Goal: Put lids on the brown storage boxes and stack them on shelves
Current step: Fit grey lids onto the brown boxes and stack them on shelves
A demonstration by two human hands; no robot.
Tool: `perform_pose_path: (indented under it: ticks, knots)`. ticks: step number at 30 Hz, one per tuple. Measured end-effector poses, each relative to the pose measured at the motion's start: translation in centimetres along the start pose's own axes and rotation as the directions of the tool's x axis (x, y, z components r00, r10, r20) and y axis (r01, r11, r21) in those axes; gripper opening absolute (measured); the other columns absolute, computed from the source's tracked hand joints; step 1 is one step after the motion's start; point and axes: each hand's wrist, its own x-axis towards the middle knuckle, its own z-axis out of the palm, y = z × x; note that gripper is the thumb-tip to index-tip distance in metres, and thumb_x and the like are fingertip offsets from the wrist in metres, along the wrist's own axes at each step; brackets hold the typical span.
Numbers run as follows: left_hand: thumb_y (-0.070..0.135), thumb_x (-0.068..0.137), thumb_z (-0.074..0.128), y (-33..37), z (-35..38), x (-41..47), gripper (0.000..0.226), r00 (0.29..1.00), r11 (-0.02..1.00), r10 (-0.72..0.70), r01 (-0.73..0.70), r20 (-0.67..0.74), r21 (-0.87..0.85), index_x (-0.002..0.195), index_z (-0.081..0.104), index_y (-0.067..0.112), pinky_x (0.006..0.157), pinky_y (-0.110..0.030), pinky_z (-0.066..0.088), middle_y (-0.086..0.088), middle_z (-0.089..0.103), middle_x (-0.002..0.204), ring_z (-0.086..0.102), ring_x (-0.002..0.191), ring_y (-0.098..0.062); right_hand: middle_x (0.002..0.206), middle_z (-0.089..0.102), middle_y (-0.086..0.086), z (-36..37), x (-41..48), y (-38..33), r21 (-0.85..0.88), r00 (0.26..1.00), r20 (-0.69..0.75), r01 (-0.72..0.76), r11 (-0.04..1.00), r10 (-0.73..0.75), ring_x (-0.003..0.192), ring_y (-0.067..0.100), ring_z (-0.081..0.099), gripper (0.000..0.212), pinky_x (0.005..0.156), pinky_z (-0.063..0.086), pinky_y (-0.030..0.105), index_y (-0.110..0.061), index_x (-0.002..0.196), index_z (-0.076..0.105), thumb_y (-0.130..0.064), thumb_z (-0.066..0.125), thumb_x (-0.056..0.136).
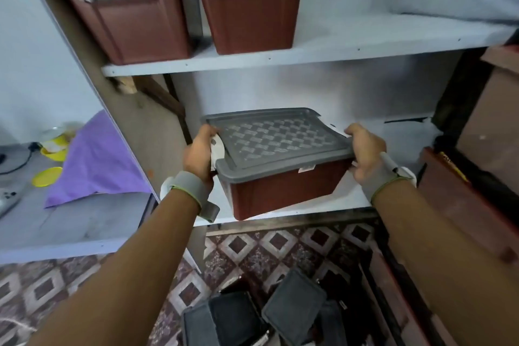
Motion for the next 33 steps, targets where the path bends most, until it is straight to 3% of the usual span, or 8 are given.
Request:
perform_pose_path:
  ticks: [3, 6, 13, 18, 23, 26, 30, 33]
  knots:
    - [0.044, 0.061, 0.071, 2.8, 1.1, -3.9, 0.056, 0.999, 0.997, 0.016, -0.014, 0.028, -0.078, 0.105, 0.075, 0.011, 0.092, -0.052, 0.053, -0.010, 0.074, 0.108, 0.071, 0.095, -0.032, 0.083, 0.053, 0.001, -1.3, -3.2, -3.4, 0.115, 0.999, -0.008, 0.047, 0.992, -0.047, 0.073, 0.019, 0.051, 0.020, 0.070, 0.043, 0.034, -0.015, 0.083, 0.057, -0.030, 0.063, 0.072]
    - [0.036, 0.068, 0.069, 6.0, 2.7, -8.3, 0.033, 0.995, 0.986, 0.083, -0.089, -0.052, -0.138, 0.091, 0.073, 0.013, 0.071, -0.039, 0.054, -0.005, 0.073, 0.086, 0.067, 0.072, -0.026, 0.084, 0.051, -0.001, -2.0, -5.6, -6.5, 0.207, 0.990, -0.057, 0.138, 0.969, -0.129, 0.081, 0.019, 0.052, 0.043, 0.075, 0.041, 0.035, -0.011, 0.105, 0.057, -0.035, 0.063, 0.070]
    - [0.035, 0.072, 0.064, 13.1, 5.8, -16.1, 0.017, 0.976, 0.958, 0.202, -0.213, -0.078, -0.190, 0.074, 0.057, 0.019, 0.042, -0.019, 0.036, 0.001, 0.052, 0.058, 0.043, 0.032, -0.016, 0.090, 0.049, -0.004, -2.7, -11.6, -13.9, 0.300, 0.952, -0.079, 0.307, 0.903, -0.297, 0.076, 0.012, 0.047, 0.046, 0.059, 0.032, 0.028, -0.016, 0.113, 0.041, -0.040, 0.061, 0.080]
    - [0.033, 0.073, 0.063, 18.1, 7.7, -19.8, 0.017, 0.948, 0.916, 0.292, -0.314, -0.125, -0.248, 0.078, 0.066, 0.018, 0.050, -0.026, 0.037, -0.002, 0.057, 0.059, 0.045, 0.039, -0.019, 0.132, 0.051, 0.003, -1.8, -16.3, -19.5, 0.208, 0.860, -0.166, 0.508, 0.836, -0.482, 0.123, 0.028, 0.044, 0.076, 0.101, 0.039, 0.045, -0.017, 0.133, 0.043, -0.054, 0.058, 0.068]
    - [0.038, 0.073, 0.063, 22.9, 9.4, -21.1, 0.028, 0.903, 0.848, 0.388, -0.429, -0.186, -0.312, 0.083, 0.069, 0.012, 0.059, -0.035, 0.042, -0.006, 0.060, 0.069, 0.052, 0.057, -0.024, 0.134, 0.038, -0.001, 0.4, -19.4, -23.6, 0.174, 0.788, -0.056, 0.612, 0.771, -0.613, 0.122, 0.023, 0.041, 0.077, 0.102, 0.040, 0.050, -0.022, 0.129, 0.047, -0.066, 0.054, 0.065]
    - [0.039, 0.086, 0.058, 24.9, 10.6, -21.1, 0.028, 0.859, 0.816, 0.449, -0.507, -0.247, -0.277, 0.071, 0.054, 0.016, 0.062, -0.030, 0.046, 0.003, 0.060, 0.074, 0.055, 0.069, -0.021, 0.133, 0.031, 0.000, 2.5, -20.9, -24.3, 0.175, 0.775, 0.099, 0.603, 0.778, -0.624, 0.125, 0.025, 0.035, 0.069, 0.104, 0.037, 0.050, -0.029, 0.125, 0.044, -0.068, 0.053, 0.069]
    - [0.052, 0.088, 0.053, 26.7, 11.6, -18.6, 0.041, 0.808, 0.801, 0.506, -0.570, -0.302, -0.182, 0.063, 0.048, 0.020, 0.096, -0.041, 0.050, 0.004, 0.057, 0.077, 0.061, 0.095, -0.028, 0.131, 0.029, -0.002, 5.5, -21.6, -24.9, 0.217, 0.745, 0.219, 0.593, 0.776, -0.631, 0.129, 0.026, 0.032, 0.076, 0.106, 0.036, 0.046, -0.033, 0.138, 0.039, -0.067, 0.057, 0.072]
    - [0.062, 0.089, 0.048, 27.6, 11.8, -16.3, 0.055, 0.781, 0.800, 0.560, -0.597, -0.277, -0.068, 0.068, 0.057, 0.011, 0.105, -0.042, 0.043, -0.001, 0.059, 0.090, 0.058, 0.106, -0.031, 0.126, 0.030, -0.002, 7.2, -20.8, -25.4, 0.241, 0.723, 0.252, 0.597, 0.765, -0.643, 0.125, 0.022, 0.039, 0.069, 0.106, 0.040, 0.045, -0.036, 0.126, 0.046, -0.065, 0.060, 0.065]
